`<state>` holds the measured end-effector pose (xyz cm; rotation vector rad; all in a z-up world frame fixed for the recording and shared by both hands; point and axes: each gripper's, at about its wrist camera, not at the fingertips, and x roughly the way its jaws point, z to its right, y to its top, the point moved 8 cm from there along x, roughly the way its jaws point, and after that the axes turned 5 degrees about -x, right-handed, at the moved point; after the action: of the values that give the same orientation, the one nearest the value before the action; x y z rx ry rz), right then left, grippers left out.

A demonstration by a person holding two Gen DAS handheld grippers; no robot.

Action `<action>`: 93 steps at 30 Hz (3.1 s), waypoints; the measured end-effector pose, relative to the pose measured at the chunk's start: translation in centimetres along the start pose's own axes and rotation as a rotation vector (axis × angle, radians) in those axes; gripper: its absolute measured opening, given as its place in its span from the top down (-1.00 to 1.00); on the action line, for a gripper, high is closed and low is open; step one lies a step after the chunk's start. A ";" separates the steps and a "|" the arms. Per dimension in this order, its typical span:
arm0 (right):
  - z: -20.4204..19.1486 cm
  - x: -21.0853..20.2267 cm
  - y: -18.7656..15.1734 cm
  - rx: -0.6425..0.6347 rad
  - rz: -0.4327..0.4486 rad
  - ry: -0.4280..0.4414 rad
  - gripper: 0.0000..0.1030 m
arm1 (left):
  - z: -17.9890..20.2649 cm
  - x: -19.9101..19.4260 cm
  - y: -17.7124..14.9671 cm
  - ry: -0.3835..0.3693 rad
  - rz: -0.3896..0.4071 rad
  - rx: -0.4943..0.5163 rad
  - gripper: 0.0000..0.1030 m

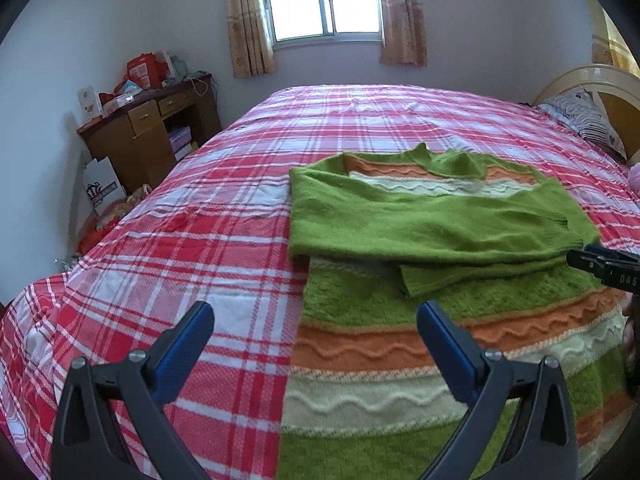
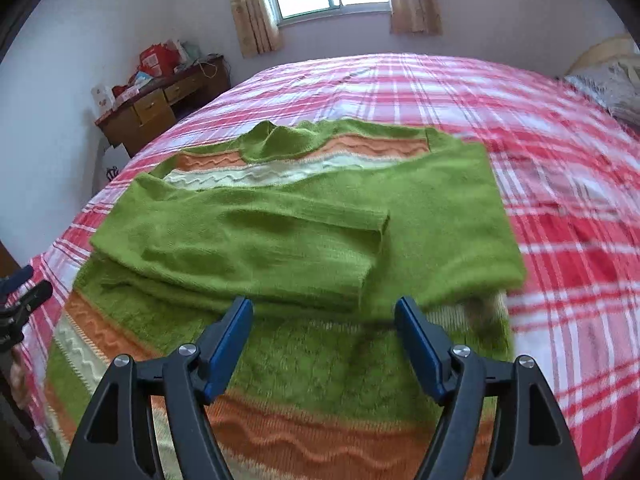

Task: Fold small clothes
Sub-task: 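Move both tools back to the ribbed hem of the striped sweater, then close the left tool on the hem ribbing while the right tool closes beside it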

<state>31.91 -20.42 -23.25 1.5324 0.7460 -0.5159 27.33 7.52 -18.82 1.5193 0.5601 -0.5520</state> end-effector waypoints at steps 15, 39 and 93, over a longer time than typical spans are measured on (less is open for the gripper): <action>-2.5 -4.5 -4.7 -0.047 -0.017 0.029 -0.45 | 0.0 -2.4 -3.8 -0.028 -0.034 0.023 -1.00; -5.7 -11.4 -14.3 -0.150 -0.003 -0.006 -0.46 | -3.8 -7.9 -14.0 -0.195 -0.263 0.001 -0.25; -1.3 -18.8 -23.0 0.059 -0.072 0.016 0.42 | -4.5 -8.8 -18.2 -0.320 -0.345 -0.150 0.52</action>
<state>2.30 -22.10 -25.74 1.5700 0.8067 -0.5848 8.84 12.24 -26.80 1.1666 0.6018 -0.9777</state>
